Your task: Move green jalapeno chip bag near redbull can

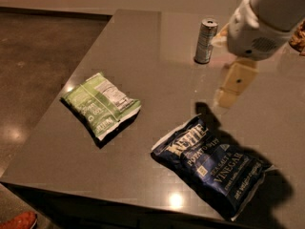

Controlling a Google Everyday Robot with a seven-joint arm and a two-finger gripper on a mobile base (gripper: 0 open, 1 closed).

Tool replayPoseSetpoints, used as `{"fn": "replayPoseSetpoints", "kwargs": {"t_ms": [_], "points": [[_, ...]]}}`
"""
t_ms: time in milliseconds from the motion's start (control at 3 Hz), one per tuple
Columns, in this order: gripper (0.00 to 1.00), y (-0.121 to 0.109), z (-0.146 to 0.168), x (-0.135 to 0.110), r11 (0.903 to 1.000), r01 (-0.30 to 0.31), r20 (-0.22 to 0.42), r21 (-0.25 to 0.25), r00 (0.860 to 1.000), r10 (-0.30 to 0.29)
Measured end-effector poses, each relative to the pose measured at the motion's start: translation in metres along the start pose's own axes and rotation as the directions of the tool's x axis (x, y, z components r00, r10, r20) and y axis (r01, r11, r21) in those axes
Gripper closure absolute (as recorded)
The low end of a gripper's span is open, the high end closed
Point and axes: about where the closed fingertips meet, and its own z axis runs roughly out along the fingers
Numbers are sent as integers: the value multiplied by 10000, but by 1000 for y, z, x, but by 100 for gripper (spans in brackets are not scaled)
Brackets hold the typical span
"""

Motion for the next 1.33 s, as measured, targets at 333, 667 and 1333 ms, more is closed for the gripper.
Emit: {"fn": "replayPoseSetpoints", "kwargs": {"t_ms": [333, 667, 1333], "points": [[0, -1, 43, -46, 9969, 554, 560, -551, 9971, -523], [0, 1, 68, -75, 9914, 905, 839, -944, 9930, -827], [0, -1, 125, -126, 9760, 1257, 1144, -1781, 9877, -1063]]}}
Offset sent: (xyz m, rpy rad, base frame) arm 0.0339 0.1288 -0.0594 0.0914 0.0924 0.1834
